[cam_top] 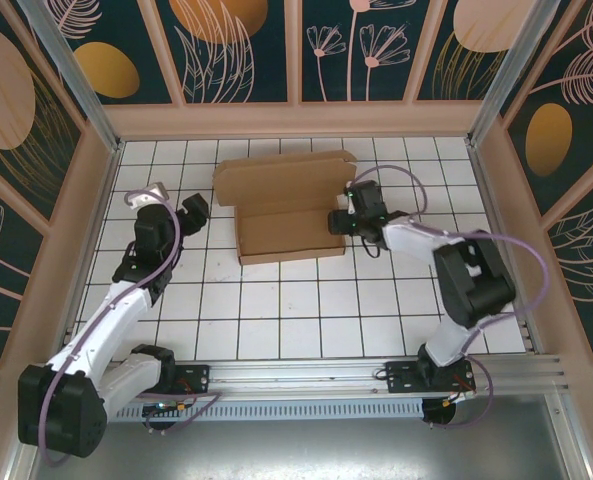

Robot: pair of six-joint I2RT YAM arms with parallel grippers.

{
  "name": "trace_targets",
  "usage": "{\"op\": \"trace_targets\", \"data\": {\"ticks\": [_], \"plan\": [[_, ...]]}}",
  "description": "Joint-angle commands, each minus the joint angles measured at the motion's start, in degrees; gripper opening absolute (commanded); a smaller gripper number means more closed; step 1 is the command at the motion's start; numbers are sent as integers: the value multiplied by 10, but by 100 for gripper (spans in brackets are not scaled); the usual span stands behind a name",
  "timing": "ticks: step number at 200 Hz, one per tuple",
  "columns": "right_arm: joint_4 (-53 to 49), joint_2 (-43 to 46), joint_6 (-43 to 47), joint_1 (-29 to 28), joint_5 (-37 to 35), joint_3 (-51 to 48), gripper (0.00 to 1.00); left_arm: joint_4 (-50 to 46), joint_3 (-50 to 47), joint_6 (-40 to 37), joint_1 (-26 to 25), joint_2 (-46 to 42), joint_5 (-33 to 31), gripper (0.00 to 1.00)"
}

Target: Fold the paper box

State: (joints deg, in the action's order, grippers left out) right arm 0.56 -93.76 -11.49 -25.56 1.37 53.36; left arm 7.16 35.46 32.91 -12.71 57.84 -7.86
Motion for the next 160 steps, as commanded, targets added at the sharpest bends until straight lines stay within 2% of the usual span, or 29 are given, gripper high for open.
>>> {"op": "trace_targets", "data": {"ticks": [1, 13, 43, 58, 78, 83, 92, 114, 133, 148, 160], "plan": [[153, 99, -10, 30, 98, -38, 62, 65, 19, -128, -1, 22, 65, 80], [171, 124, 8, 44, 94, -44, 61, 94, 11, -164, -2, 32, 71, 80], [206, 154, 110, 58, 118, -45, 63, 200, -37, -193, -1, 41, 52, 81], [212, 152, 150, 62, 148, -37, 65, 239, -51, -246, -1, 47, 88, 81], [299, 151, 255, 73, 205, -81, 67, 273, -55, -322, 8, 80, 121, 82], [320, 149, 282, 78, 227, -91, 67, 290, -58, -338, 16, 92, 136, 82], [333, 140, 320, 89, 268, -94, 67, 331, -66, -356, 41, 109, 201, 81], [318, 121, 365, 123, 311, -70, 67, 405, -73, -319, 104, 152, 313, 79], [333, 109, 397, 152, 394, -75, 67, 398, -69, -370, 110, 179, 365, 79], [335, 86, 414, 163, 407, -72, 68, 391, -58, -390, 113, 201, 386, 79], [359, 67, 384, 187, 438, -68, 69, 402, -49, -382, 116, 219, 401, 79]]}}
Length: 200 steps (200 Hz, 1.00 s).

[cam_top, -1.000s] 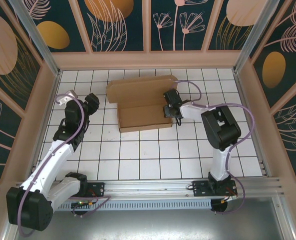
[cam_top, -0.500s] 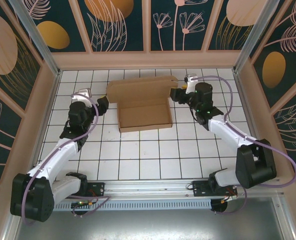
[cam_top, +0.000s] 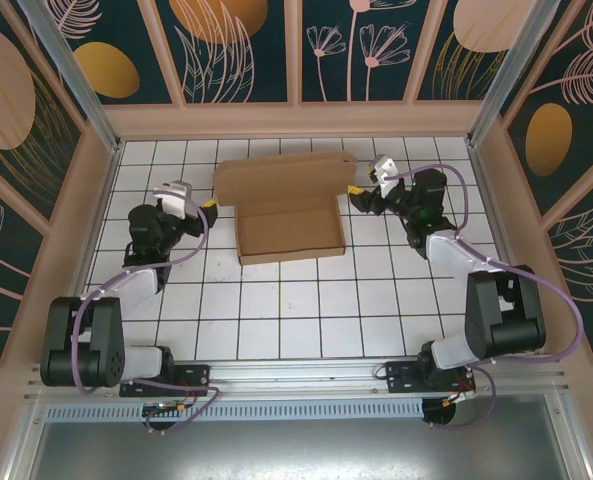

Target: Fold the paper box

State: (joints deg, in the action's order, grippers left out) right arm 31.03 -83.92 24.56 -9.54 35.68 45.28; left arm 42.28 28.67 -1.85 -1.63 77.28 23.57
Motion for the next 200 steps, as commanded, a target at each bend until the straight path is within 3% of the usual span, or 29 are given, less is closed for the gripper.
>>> {"op": "trace_targets", "data": {"ticks": [1, 24, 87, 139, 183, 200], "plan": [[59, -32, 19, 29, 97, 12, 69, 52, 20, -35, 5, 26, 89, 79], [131, -72, -30, 60, 114, 14, 71, 33, 57, -36, 6, 62, 111, 77], [22, -194, 13, 59, 178, 154, 71, 34, 96, -64, 6, 108, 114, 73], [-9, -258, 28, 46, 195, 210, 68, -5, 144, -91, 7, 142, 128, 70], [-20, -272, 35, 33, 189, 223, 58, -68, 181, -133, 7, 162, 156, 53], [-20, -275, 34, 28, 184, 221, 50, -53, 169, -135, 7, 160, 143, 50]]}}
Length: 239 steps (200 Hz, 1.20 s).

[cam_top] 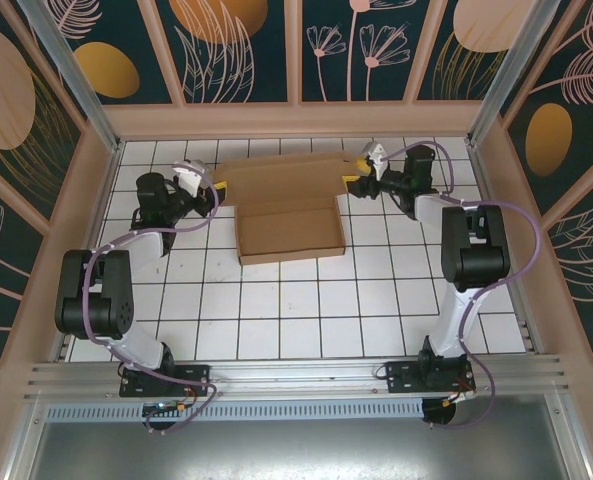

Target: Fold the paper box

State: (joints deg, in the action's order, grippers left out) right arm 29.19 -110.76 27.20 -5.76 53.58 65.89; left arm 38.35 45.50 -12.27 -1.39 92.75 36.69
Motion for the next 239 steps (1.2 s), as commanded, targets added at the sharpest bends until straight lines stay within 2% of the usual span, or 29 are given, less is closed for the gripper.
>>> {"op": "trace_targets", "data": {"ticks": [1, 45, 71, 106, 130, 156, 180, 212, 239], "plan": [[-1, -7, 8, -9, 5, 15, 49, -14, 0, -31, 4, 5, 12, 49], [-2, -4, 10, -21, -12, 2, 19, -21, 3, -35, 4, 5, -4, 32], [10, 6, 5, -25, -28, -9, 8, -34, 7, -33, 4, 3, -2, 17], [22, 20, -9, -28, -46, -21, 2, -27, 1, -27, 3, -9, -1, 11], [49, 36, -41, -41, -103, -37, 0, -16, 0, -2, 0, -17, -2, 10], [85, 50, -92, -60, -162, -62, 0, -31, 13, 16, -26, -14, -54, 10], [88, 57, -134, -100, -283, -76, 0, -27, 16, 75, -52, -11, -110, 13], [77, 71, -158, -158, -403, -91, 0, 7, -4, 169, -69, -19, -202, 13], [74, 74, -245, -201, -531, -82, 0, 34, -20, 230, -82, -24, -248, 14]]}}
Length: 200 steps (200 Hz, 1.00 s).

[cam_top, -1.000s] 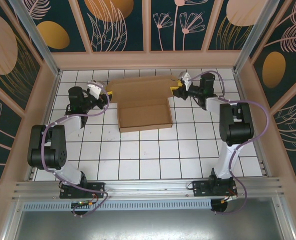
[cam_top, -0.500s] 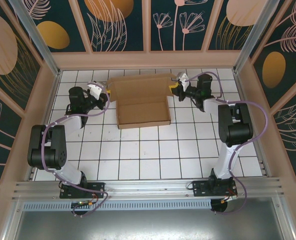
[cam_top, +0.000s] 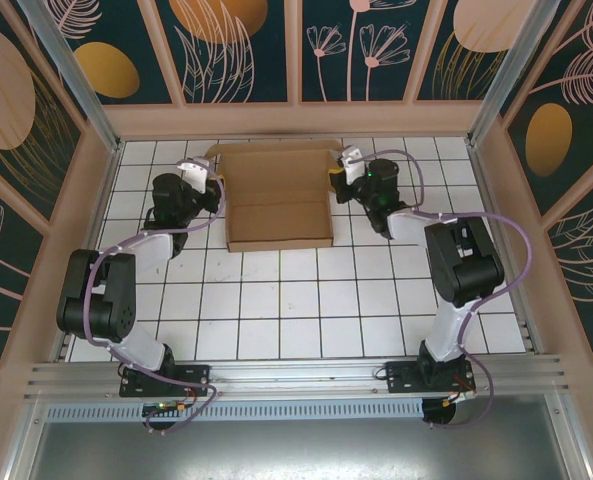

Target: Fold the paper box

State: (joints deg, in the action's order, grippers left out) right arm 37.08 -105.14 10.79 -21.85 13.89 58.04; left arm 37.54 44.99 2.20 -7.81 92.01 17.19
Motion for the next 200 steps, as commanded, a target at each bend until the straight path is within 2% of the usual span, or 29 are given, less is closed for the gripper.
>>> {"op": "trace_targets", "data": {"ticks": [1, 26, 42, 53, 90, 140, 180, 200], "plan": [[-5, 18, -85, -41, -137, -4, 0, 43, -15, 88, -18, -16, -54, 14], [38, 25, -179, -74, -243, -16, 0, 66, -25, 137, -32, -23, -82, 14], [72, 24, -219, -100, -320, -17, 0, 90, -36, 158, -40, -29, -100, 14], [88, 20, -236, -117, -348, -11, 0, 95, -37, 169, -46, -29, -108, 14], [60, -24, -290, -142, -377, 58, 0, 101, -30, 189, -64, -22, -118, 13], [39, -68, -381, -152, -414, 98, 0, 132, -32, 236, -88, 5, -147, 14], [36, -79, -385, -160, -434, 106, 0, 126, -20, 240, -99, 9, -160, 16], [64, -67, -368, -160, -425, 77, 0, 131, -38, 233, -99, -1, -161, 16]]}}
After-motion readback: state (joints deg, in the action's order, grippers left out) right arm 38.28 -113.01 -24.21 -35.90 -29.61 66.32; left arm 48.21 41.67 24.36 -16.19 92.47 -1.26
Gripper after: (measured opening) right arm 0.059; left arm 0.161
